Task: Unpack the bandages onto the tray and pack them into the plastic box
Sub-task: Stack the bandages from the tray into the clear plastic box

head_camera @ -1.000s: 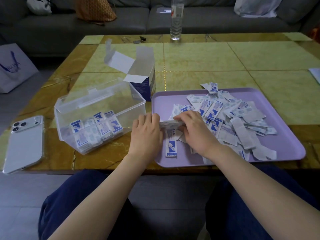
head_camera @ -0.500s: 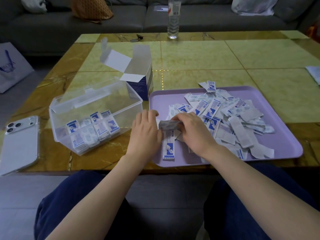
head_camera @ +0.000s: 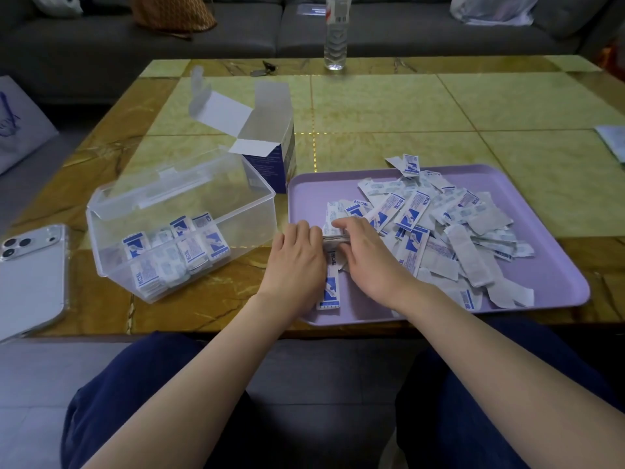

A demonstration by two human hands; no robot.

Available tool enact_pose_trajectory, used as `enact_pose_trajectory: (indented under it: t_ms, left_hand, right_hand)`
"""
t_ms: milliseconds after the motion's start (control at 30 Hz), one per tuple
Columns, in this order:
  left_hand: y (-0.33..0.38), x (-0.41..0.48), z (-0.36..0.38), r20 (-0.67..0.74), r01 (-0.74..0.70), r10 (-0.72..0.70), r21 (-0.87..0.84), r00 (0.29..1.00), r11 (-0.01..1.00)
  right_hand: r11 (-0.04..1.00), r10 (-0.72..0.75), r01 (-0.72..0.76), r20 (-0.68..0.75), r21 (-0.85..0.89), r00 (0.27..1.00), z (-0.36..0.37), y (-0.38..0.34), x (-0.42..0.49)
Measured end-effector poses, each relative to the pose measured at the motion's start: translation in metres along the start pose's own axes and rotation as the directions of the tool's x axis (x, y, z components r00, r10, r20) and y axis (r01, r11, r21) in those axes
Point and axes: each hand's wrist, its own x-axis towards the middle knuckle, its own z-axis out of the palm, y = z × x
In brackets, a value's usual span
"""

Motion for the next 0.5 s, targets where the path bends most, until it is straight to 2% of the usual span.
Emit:
enact_pose_trajectory:
  t_ms: [100,233,367,500]
  left_hand:
    - [-0.001,0.0021,0.0059,-0.057,-0.001,-0.001,-0.024,0.998,1.0]
    - [-0.0032,0.0027,0.0088,-0.112,-0.039,0.044,0.049,0.993,0.998]
    - [-0.0043,0.0006,0.0097,-0.117,-0.028,0.032,0.029,0.993,0.999]
    - [-0.002,-0.0006,0.001,0.023,-0.045,0.045,0.015,0.999,0.999]
  right_hand:
    - [0.999,-0.043,0.043,-0.02,-0.015,0.999,0.0,-0.0019,0.0003]
    - [0.974,-0.041,0.052,0.055,-0.222,0.998,0.0008,0.0016,0.0008]
    - [0.976,-0.1,0.097,-0.005,-0.197,0.995,-0.0006,0.0015,-0.0005]
    - [0.968,-0.132,0.132,0.017,-0.213,0.991,-0.0004,-0.0006,-0.003]
